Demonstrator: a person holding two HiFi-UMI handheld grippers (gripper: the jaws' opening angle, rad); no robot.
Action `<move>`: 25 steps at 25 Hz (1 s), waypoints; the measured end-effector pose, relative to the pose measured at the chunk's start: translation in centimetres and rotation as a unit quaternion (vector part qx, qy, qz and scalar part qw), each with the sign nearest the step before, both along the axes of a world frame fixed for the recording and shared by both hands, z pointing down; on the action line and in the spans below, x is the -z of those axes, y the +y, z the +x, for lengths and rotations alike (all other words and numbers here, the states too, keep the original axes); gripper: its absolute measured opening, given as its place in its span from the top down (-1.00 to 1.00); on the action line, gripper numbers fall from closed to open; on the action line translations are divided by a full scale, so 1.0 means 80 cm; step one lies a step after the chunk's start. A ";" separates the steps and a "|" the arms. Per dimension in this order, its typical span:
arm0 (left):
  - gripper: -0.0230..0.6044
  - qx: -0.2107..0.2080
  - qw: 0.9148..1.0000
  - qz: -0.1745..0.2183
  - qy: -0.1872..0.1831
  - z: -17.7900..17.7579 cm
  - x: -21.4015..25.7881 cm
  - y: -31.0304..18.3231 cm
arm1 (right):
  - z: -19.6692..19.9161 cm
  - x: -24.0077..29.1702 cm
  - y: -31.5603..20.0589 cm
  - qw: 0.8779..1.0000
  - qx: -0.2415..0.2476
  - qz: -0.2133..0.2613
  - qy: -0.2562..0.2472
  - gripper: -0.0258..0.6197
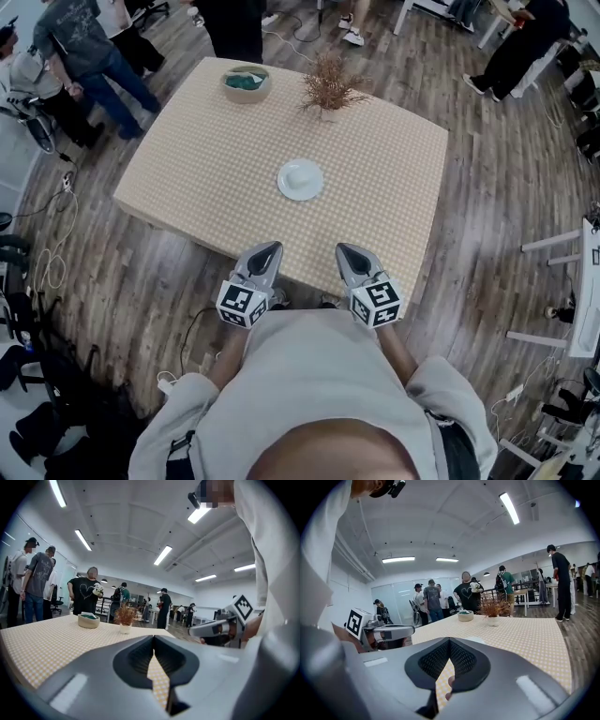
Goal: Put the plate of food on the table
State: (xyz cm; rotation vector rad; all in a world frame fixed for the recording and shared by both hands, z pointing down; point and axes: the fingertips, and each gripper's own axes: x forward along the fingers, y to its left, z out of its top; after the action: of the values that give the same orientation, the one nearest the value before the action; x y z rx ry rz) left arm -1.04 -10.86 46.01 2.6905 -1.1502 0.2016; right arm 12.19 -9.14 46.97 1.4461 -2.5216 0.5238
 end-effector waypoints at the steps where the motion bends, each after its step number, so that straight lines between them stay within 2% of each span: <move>1: 0.90 0.000 1.000 0.001 -0.001 0.005 0.002 0.002 | 0.004 0.001 0.006 1.000 0.000 0.001 0.000 0.93; 7: 0.89 0.031 0.999 0.013 -0.002 0.046 0.018 0.024 | 0.033 0.014 0.036 1.000 0.020 0.020 -0.010 0.93; 11: 0.89 0.054 0.998 0.014 0.007 0.061 0.018 0.045 | 0.036 0.021 0.054 0.998 0.044 0.036 -0.014 0.93; 17: 0.90 0.064 0.998 0.018 0.017 0.078 0.026 0.074 | 0.040 0.030 0.083 0.997 0.052 0.044 -0.022 0.93; 25: 0.89 0.066 0.997 0.023 0.020 0.080 0.028 0.073 | 0.039 0.027 0.079 0.998 0.042 0.043 -0.029 0.93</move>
State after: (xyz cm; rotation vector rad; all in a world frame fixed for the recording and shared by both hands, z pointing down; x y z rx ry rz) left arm 5.34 -5.06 43.77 2.6329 -1.3299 0.1008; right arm 15.28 -2.81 44.78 1.3644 -2.6673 0.4534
